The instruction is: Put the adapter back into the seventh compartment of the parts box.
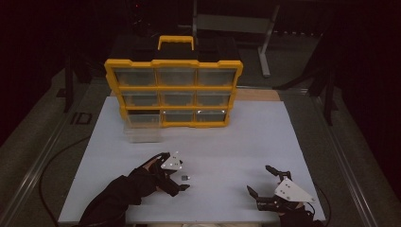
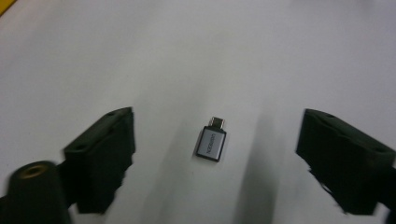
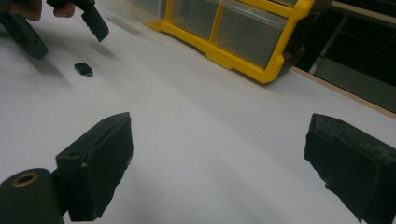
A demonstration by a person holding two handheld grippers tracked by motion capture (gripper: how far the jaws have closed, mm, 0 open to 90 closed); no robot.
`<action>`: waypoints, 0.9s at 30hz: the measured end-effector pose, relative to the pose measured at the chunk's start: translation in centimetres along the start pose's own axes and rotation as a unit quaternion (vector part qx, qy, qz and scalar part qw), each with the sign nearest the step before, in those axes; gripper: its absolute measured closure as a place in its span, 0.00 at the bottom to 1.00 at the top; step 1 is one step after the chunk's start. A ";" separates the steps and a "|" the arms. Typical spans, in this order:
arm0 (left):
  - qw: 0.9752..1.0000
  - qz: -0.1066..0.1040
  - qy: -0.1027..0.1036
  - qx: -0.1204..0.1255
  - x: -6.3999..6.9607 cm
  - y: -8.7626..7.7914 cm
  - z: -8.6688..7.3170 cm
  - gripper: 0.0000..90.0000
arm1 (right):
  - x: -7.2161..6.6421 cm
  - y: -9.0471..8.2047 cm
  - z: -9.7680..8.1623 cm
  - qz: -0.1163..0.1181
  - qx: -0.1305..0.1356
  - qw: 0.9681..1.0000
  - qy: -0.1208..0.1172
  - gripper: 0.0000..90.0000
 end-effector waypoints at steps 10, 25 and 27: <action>1.000 0.000 0.012 -0.017 -0.3 0.5 -0.4 0.38 | 0.0 0.0 0.0 0.000 0.000 1.000 0.000 0.09; 0.999 -0.017 0.010 -0.037 -0.5 1.0 -0.5 0.63 | 0.0 0.0 0.0 0.001 -0.001 1.000 0.001 0.09; 0.999 -0.022 0.011 -0.038 -0.5 1.1 -0.5 0.66 | 0.0 0.0 0.0 0.001 -0.001 1.000 0.001 0.09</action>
Point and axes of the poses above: each handheld gripper's, and its own axes: y roughly forward along the jaws, z roughly out of its top, x roughly to its right, the point moved 5 cm from there along y, roughly forward along the jaws, and after that the axes turned 6 degrees about x, right-handed, at the moved point
